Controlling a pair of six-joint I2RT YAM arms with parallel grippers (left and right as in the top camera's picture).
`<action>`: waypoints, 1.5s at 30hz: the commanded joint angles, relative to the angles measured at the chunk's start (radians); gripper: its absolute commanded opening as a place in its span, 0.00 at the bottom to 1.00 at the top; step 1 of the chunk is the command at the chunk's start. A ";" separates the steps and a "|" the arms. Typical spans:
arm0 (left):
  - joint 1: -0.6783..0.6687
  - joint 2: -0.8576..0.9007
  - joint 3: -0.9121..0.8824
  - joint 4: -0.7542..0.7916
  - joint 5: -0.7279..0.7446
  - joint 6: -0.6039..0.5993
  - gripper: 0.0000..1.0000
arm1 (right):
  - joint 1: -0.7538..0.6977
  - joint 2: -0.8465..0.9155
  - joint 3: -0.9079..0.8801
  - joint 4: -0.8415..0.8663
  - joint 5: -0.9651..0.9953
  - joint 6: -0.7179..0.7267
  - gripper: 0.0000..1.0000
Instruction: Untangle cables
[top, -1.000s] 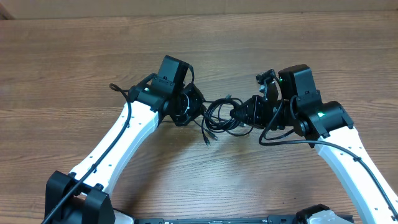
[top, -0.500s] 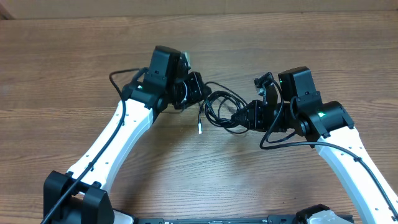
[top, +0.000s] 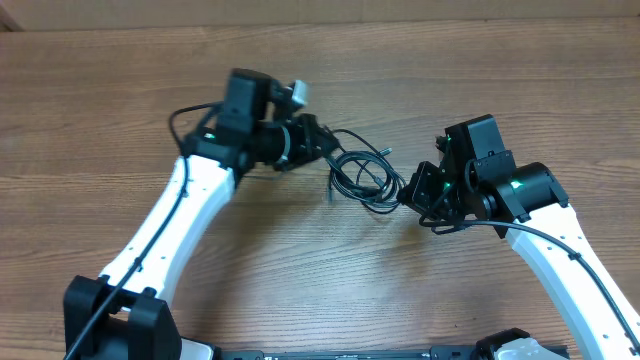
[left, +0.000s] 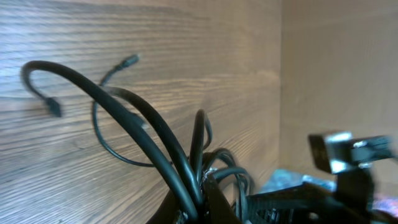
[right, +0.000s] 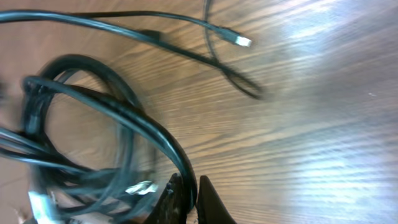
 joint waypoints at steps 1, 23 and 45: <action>0.117 -0.031 0.011 -0.008 0.044 0.018 0.04 | -0.008 -0.019 0.005 -0.015 0.135 -0.021 0.04; 0.149 -0.031 0.011 -0.045 0.578 0.662 0.04 | 0.013 -0.018 0.005 0.109 -0.475 -0.607 0.49; 0.149 -0.031 0.011 -0.068 0.228 0.213 0.04 | 0.130 -0.063 0.006 0.200 -0.502 -0.603 0.59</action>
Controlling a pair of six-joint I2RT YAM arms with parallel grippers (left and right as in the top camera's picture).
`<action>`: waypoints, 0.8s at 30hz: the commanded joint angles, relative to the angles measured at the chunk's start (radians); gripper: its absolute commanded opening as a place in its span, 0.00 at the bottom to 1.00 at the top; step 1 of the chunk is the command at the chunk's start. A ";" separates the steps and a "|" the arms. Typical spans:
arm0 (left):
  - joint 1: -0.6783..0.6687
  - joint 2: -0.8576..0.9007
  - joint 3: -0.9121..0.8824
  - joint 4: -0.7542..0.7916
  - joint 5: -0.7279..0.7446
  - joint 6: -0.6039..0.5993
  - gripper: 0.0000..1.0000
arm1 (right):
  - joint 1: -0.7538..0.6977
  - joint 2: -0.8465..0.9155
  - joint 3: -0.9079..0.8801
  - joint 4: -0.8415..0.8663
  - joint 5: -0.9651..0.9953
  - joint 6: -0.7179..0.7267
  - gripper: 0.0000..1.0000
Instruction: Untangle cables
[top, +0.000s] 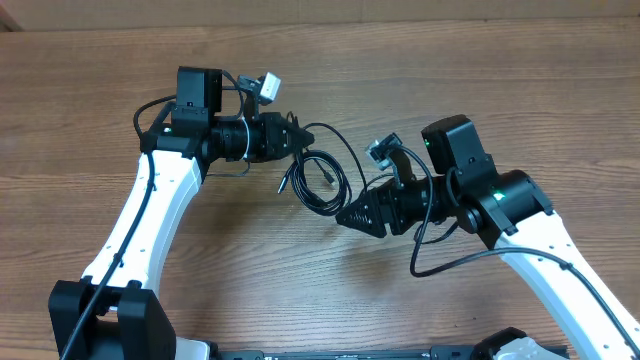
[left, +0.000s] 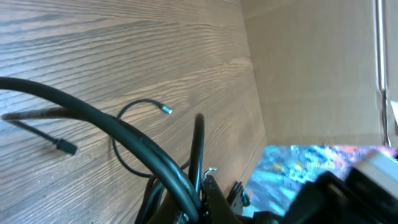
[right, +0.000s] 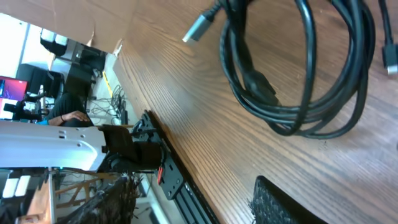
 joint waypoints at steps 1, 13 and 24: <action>-0.007 -0.030 0.011 0.003 -0.021 -0.128 0.04 | 0.012 -0.042 0.005 0.042 -0.019 -0.015 0.59; -0.029 -0.030 0.011 -0.006 -0.013 -0.163 0.04 | 0.171 0.045 0.005 0.183 0.518 -0.021 0.55; -0.033 -0.030 0.011 -0.026 0.013 -0.150 0.04 | 0.183 0.183 0.005 0.235 0.459 -0.056 0.44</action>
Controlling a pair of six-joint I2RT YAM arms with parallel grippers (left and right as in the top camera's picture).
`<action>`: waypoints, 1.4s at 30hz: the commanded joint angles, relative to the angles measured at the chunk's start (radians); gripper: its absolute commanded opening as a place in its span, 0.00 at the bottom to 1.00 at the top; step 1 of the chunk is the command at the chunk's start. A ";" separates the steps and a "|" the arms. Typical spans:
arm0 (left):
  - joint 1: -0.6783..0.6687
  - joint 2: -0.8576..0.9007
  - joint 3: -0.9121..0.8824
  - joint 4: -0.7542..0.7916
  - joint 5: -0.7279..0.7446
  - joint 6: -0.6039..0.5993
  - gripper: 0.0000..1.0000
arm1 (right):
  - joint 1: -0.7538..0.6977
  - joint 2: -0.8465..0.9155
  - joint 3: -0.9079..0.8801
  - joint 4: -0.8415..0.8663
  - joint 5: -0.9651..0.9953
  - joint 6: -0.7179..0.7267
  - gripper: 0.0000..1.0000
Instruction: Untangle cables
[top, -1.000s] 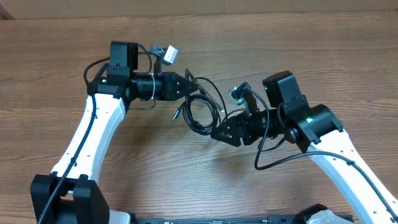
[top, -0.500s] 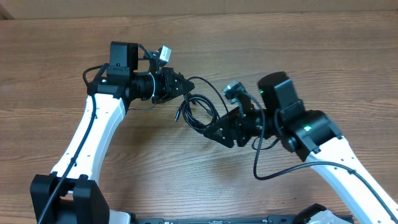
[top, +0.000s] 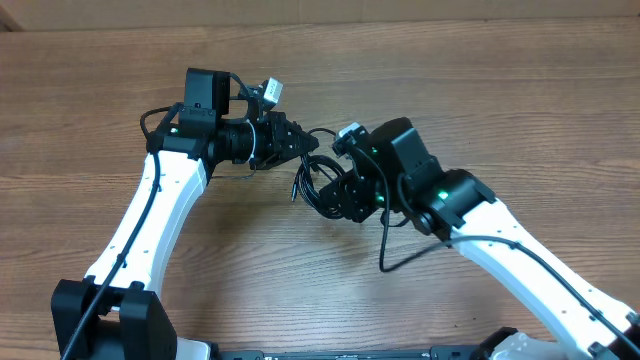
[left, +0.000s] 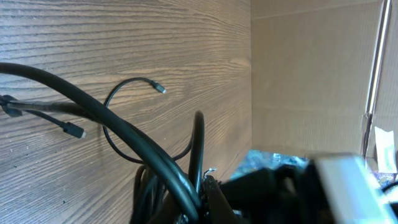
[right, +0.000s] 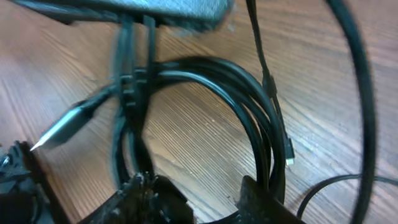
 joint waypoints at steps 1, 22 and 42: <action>-0.008 -0.030 0.011 -0.005 0.032 0.037 0.04 | 0.006 0.035 0.005 0.003 -0.053 -0.029 0.44; -0.009 -0.030 0.011 -0.020 0.072 0.226 0.04 | 0.012 -0.068 0.010 -0.016 -0.103 -0.071 0.53; -0.008 -0.030 0.011 -0.020 0.112 0.129 0.04 | 0.068 0.082 0.011 0.062 -0.062 -0.099 0.07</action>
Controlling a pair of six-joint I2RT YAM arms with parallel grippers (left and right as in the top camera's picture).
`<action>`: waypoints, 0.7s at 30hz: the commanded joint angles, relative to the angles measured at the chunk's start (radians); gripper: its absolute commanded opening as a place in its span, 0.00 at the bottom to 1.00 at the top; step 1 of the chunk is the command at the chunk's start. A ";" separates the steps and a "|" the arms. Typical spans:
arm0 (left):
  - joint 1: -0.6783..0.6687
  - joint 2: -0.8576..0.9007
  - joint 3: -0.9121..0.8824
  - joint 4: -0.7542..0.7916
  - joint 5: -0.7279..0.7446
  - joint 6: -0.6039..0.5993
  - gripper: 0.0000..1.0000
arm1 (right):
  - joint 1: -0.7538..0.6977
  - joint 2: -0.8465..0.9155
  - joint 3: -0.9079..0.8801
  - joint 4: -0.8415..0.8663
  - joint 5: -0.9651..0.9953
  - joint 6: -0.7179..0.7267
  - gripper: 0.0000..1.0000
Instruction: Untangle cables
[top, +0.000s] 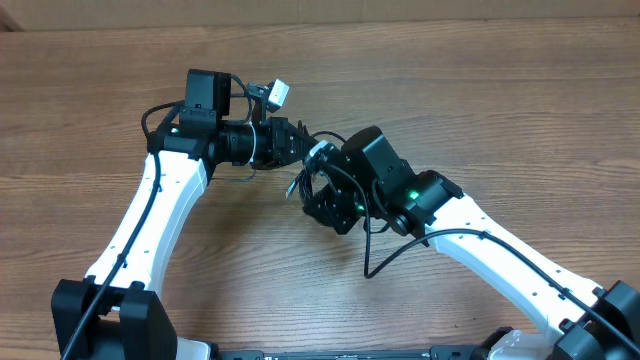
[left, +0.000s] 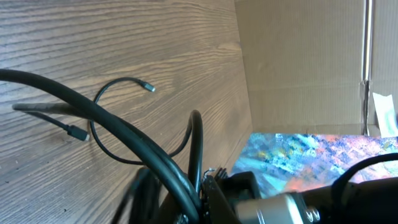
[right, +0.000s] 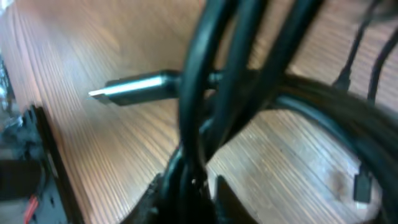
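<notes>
A tangle of black cables (top: 312, 183) hangs over the middle of the wooden table. My left gripper (top: 303, 146) is shut on its upper strands; in the left wrist view two thick strands (left: 155, 158) rise out of the jaws (left: 200, 198). My right gripper (top: 328, 212) has come in from below, and its fingers sit close on either side of several strands (right: 230, 74) running down into it (right: 191, 186). A silver-tipped plug (right: 134, 86) sticks out to the left. A thin cable with a small plug (left: 148, 88) lies on the wood.
The wooden table (top: 500, 90) surrounds the tangle on all sides. A cardboard wall (left: 298, 56) stands beyond the table's far edge. The right arm's own wiring loop (top: 385, 262) hangs beneath its forearm.
My right gripper's fingers stood wide apart around the coil; now they are closed in on its strands, a little lower and to the left. The left gripper holds as before.
At first both grippers held the tangle between them. Then the right gripper was off it, standing open to the lower right while the left held the bundle further left. Later the right was open at the coil, and now it grips it.
</notes>
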 joint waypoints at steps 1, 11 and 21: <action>-0.006 -0.030 0.011 0.000 0.043 -0.006 0.04 | -0.003 -0.003 0.011 0.005 0.004 -0.001 0.04; -0.006 -0.030 0.011 -0.051 -0.089 0.012 1.00 | -0.010 -0.025 0.042 -0.013 0.199 0.291 0.04; -0.008 -0.030 0.011 -0.163 -0.145 -0.016 0.52 | -0.139 -0.074 0.049 0.000 0.311 0.678 0.04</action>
